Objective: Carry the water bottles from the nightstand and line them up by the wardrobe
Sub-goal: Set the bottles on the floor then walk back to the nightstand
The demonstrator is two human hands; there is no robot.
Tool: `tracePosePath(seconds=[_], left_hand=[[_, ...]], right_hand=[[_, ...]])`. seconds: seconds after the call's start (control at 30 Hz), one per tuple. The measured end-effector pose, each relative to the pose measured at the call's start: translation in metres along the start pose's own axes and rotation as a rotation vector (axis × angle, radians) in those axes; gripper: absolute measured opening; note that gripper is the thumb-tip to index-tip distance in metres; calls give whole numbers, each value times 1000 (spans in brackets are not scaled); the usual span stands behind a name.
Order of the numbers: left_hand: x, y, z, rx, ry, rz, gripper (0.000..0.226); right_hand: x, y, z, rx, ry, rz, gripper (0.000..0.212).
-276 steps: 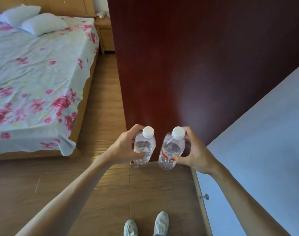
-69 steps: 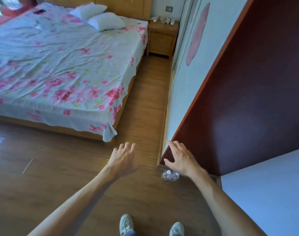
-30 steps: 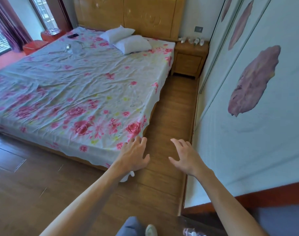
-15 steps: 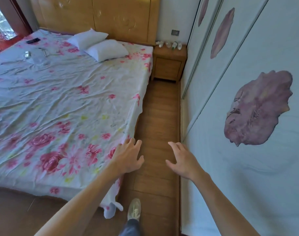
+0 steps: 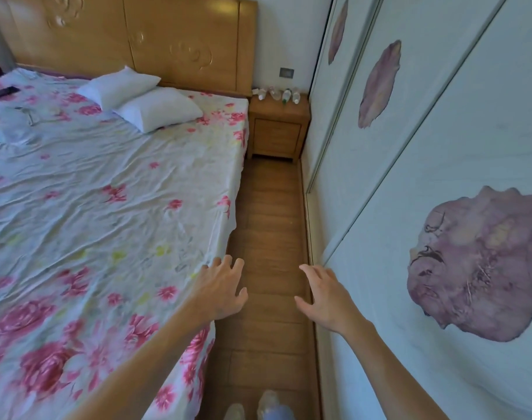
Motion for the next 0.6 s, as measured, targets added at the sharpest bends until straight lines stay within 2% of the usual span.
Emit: tracePosePath(seconds=[0.23,0.6], left_hand=[[-7,3,61,3,17,21,62],[-26,-5,208,-17,11,56,62]], right_hand=[[-10,-23,63,-6,-26,13,66],[-55,-81,192,-37,-43,44,67]])
Point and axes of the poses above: each hand's wrist, its own z-axis towards the middle knuckle, its own x-axis out of the palm, y = z × x, the point moved 10 cm from there along z, towards the middle knuckle, and after that the axes turned 9 degrees about -z, right-handed, at the moved point
